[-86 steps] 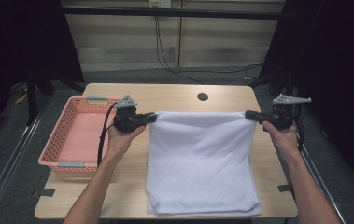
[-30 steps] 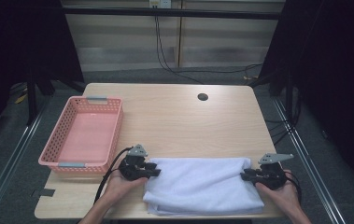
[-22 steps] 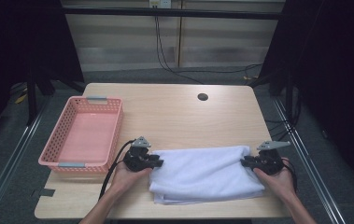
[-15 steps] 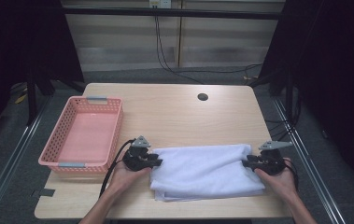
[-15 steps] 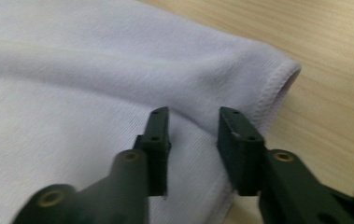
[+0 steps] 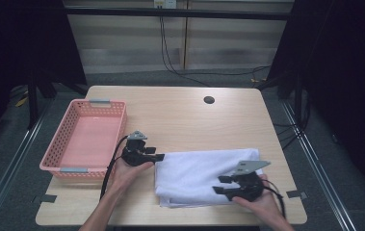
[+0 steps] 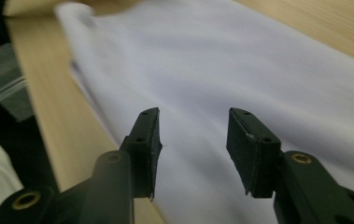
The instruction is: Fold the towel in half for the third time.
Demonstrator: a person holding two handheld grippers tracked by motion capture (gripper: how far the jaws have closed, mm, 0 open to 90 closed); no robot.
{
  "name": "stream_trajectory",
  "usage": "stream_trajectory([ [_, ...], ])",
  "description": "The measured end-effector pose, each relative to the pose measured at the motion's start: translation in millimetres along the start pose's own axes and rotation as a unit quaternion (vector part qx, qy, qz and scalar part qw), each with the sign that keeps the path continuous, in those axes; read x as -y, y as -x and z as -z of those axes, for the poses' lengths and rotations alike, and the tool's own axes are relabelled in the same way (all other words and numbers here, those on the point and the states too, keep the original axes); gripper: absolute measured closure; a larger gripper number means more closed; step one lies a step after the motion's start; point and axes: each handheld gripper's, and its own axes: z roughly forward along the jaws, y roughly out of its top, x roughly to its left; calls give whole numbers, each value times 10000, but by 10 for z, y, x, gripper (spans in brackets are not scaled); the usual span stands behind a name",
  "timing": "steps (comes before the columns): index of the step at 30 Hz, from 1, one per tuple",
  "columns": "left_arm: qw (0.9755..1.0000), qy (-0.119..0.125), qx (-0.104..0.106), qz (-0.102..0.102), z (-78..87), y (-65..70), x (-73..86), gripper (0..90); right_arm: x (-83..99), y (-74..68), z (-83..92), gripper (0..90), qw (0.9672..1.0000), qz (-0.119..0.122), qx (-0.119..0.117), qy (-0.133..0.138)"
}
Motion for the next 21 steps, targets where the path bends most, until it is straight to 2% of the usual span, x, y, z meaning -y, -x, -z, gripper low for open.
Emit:
stream_trajectory([
  [1, 10000, -32, 12, -26, 2, -4, 11, 456, -48, -68, -70, 530, 9999, 93, -81, -58],
  [2, 10000, -14, 22, 1, -2, -2, 19, 456, -126, -174, -198, 504, 9993, 238, -270, -112],
  [6, 10000, 13, 5, 31, 1, 1, 22, 447, -351, -449, -607, 453, 9952, 453, -833, -245],
  [10, 10000, -25, -2, 55, 13, -31, 36, 438, -491, -565, -959, 403, 9920, 494, -1111, -336],
  [13, 10000, -39, -20, 87, 19, -61, 51, 433, -533, -596, -1121, 402, 9901, 516, -1242, -399],
  [15, 9999, -16, -51, 120, 27, -69, 52, 433, -516, -598, -1194, 398, 9897, 622, -1202, -456],
  [17, 10000, 0, -71, 53, 43, -68, 47, 433, -472, -619, -1227, 393, 9899, 698, -1144, -470],
  [21, 9999, 41, -86, 100, 38, -63, 46, 432, -382, -695, -1225, 388, 9897, 1072, -908, -288],
])
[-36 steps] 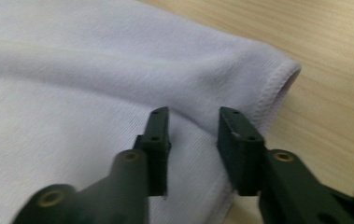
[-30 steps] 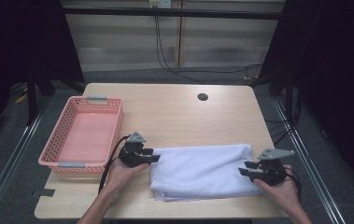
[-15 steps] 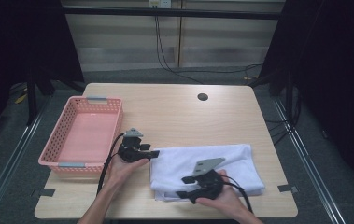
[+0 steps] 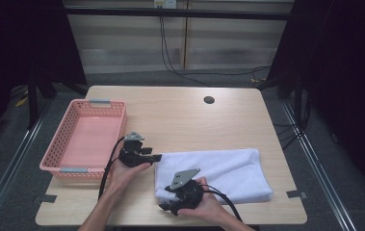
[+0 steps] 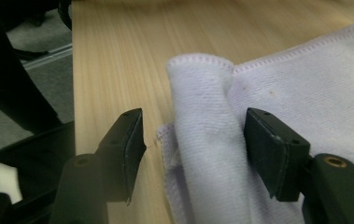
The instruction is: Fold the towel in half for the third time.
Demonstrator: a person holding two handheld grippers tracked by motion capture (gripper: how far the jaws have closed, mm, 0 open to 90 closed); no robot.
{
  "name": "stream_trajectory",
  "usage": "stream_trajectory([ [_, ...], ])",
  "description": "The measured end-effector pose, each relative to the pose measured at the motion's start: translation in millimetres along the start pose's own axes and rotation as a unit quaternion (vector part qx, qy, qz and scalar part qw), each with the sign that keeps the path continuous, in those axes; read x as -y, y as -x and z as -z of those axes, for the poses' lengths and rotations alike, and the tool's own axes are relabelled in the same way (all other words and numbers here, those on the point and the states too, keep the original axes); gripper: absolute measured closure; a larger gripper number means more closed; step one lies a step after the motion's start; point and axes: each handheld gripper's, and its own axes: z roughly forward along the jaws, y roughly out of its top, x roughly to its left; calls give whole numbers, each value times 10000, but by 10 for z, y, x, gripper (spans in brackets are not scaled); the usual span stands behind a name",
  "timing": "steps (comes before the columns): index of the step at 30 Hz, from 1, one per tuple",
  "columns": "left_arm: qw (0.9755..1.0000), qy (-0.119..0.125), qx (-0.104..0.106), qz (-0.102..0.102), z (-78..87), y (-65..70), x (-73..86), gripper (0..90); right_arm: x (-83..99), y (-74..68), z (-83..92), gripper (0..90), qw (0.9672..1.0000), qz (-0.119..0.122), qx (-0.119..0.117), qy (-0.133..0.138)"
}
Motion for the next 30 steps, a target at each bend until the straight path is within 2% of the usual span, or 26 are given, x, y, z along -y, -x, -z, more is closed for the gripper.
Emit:
stream_trajectory([
  [4, 9999, -100, -19, -5, -29, -6, 9, 421, 31, -49, -7, 403, 9995, 282, 169, 12],
  [6, 9999, -108, -28, 32, -47, -2, 15, 412, 45, -69, -9, 443, 9985, 436, 318, 38],
  [8, 9999, -137, -14, 59, -53, -6, 26, 401, 54, -75, -10, 456, 9976, 585, 368, 42],
  [10, 9999, -160, -38, 45, -63, 9, 38, 395, 45, -62, -4, 528, 9972, 633, 398, 11],
  [12, 9997, -223, -75, -54, -77, 11, 41, 385, 44, -44, 3, 574, 9970, 635, 446, 21],
  [15, 9996, -247, -86, -55, -105, 4, 45, 365, 21, -37, 6, 656, 9971, 505, 562, -25],
  [18, 9997, -251, -49, -17, -124, -3, 41, 354, 14, 17, 25, 719, 9987, 174, 478, 6],
  [20, 9996, -270, 39, 14, -128, 10, 43, 343, 9, 27, 30, 751, 9988, 104, 468, 8],
  [22, 9995, -289, 41, -133, -141, 46, 48, 347, 11, 44, 45, 765, 9991, -37, 411, 44],
  [24, 9994, -268, 90, -176, -156, 60, 49, 412, 12, 61, 60, 773, 9993, -142, 341, 70],
  [26, 9995, -247, 101, -185, -177, 64, 40, 417, 9, 72, 73, 778, 9993, -198, 287, 109],
  [28, 9995, -195, 199, -143, -203, 61, 37, 497, 6, 68, 87, 779, 9994, -180, 264, 101],
  [30, 9994, -187, 197, -216, -234, 89, 27, 524, 3, 70, 103, 781, 9994, -221, 225, 139],
])
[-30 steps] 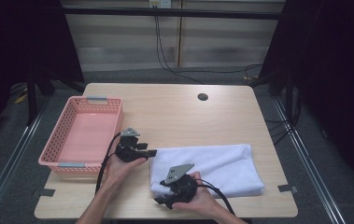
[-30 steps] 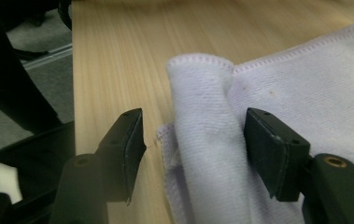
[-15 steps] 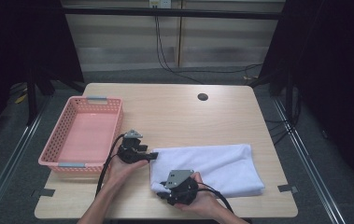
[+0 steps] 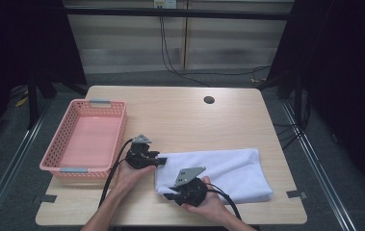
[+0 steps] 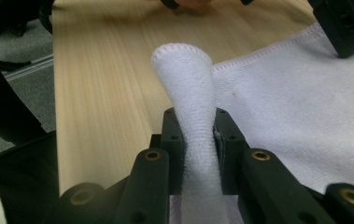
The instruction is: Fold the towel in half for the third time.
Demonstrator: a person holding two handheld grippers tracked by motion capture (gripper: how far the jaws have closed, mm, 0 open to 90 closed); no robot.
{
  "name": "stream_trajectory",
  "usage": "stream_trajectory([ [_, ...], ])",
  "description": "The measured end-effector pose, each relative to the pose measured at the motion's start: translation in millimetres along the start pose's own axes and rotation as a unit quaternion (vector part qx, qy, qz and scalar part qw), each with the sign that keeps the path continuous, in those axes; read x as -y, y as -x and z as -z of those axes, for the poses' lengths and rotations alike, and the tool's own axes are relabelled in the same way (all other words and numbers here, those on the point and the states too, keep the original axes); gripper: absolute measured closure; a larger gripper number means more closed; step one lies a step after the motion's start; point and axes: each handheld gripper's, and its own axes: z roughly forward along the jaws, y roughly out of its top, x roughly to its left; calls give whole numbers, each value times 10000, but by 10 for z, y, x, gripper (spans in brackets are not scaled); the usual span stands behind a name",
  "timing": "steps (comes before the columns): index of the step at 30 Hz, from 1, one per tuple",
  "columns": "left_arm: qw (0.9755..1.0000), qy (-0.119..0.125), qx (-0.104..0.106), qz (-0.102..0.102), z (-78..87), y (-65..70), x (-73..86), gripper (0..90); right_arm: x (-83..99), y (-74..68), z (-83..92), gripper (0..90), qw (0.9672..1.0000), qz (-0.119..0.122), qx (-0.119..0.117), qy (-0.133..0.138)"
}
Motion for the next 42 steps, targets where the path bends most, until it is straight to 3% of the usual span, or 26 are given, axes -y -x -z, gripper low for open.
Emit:
stream_trajectory([
  [1, 9999, -71, 15, -100, -10, 14, -11, 575, -4, 4, 12, 782, 10000, -25, -29, 8],
  [4, 9999, -55, 83, -114, -20, 50, -18, 747, -25, 27, 52, 786, 9999, -114, -81, 91],
  [7, 9993, 116, 262, 244, 34, 9, -28, 782, -72, 31, 120, 789, 9996, -180, -116, 203],
  [9, 9984, 278, 334, 366, 100, 0, -56, 789, -110, 34, 176, 791, 9991, -292, -124, 295],
  [14, 9965, 588, 421, 428, 270, 28, -201, 793, -208, 31, 293, 792, 9976, -407, -168, 540],
  [15, 9951, 726, 448, 504, 304, 34, -225, 794, -247, 29, 319, 792, 9970, -417, -179, 619],
  [19, 9958, 733, 294, 469, 402, 31, -321, 804, -423, 29, 372, 793, 9952, -511, -185, 814],
  [21, 9953, 759, 254, 550, 478, 8, -348, 804, -521, 11, 373, 793, 9943, -508, -209, 909],
  [27, 9944, 917, 154, 497, 844, -57, -434, 804, -778, -73, 335, 797, 9927, -422, -344, 1072],
  [34, 9927, 1161, -67, 314, 1279, 27, -680, 805, -1144, -197, 406, 798, 9874, -219, -443, 1503],
  [35, 9932, 1129, -164, 222, 1297, 49, -694, 804, -1170, -208, 419, 797, 9863, -214, -443, 1576],
  [38, 9937, 1098, -120, 182, 1244, 62, -684, 804, -1152, -213, 425, 798, 9855, -255, -438, 1618],
  [40, 9943, 1051, -64, 184, 1124, 68, -656, 803, -1055, -211, 413, 798, 9853, -332, -359, 1634],
  [41, 9951, 978, -41, 149, 980, 100, -645, 803, -918, -183, 420, 798, 9853, -453, -263, 1624],
  [42, 9951, 978, -41, 149, 980, 100, -645, 802, -918, -183, 420, 798, 9853, -453, -263, 1624],
])
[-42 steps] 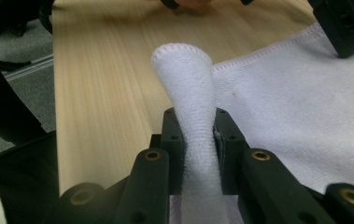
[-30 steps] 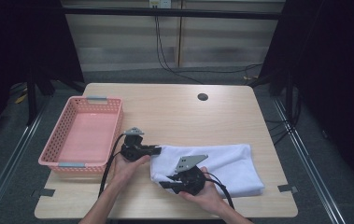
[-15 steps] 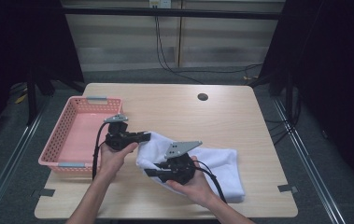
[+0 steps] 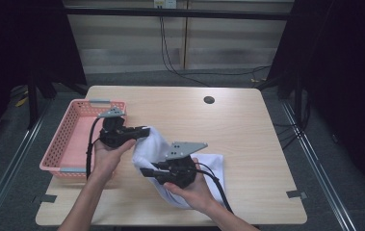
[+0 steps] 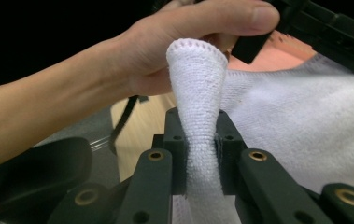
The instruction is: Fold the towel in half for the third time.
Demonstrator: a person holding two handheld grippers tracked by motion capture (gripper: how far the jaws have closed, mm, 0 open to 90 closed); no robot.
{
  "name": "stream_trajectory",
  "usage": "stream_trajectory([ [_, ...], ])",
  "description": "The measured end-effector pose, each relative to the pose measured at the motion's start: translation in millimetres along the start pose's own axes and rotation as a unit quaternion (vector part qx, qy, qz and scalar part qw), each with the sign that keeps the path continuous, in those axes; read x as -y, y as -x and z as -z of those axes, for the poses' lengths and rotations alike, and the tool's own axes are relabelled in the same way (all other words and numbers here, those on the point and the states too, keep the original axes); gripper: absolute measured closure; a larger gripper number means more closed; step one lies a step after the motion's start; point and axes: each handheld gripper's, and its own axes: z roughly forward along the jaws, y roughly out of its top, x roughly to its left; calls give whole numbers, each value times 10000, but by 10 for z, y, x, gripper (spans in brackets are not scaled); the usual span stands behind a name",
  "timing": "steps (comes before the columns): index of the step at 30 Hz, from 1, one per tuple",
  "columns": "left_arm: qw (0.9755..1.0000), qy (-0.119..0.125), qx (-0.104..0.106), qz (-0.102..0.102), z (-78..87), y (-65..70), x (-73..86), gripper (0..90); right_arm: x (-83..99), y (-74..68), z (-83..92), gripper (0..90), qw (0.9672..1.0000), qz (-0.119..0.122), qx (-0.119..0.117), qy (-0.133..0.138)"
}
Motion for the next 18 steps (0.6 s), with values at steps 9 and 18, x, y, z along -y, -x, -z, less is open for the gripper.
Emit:
stream_trajectory([
  [9, 9989, -169, 366, -233, -648, 372, -124, 797, 349, 152, 565, 784, 9977, -166, 661, 50],
  [18, 9948, -763, 605, -299, -1350, 604, 38, 791, 946, 400, 1006, 770, 9906, -766, 1071, -382],
])
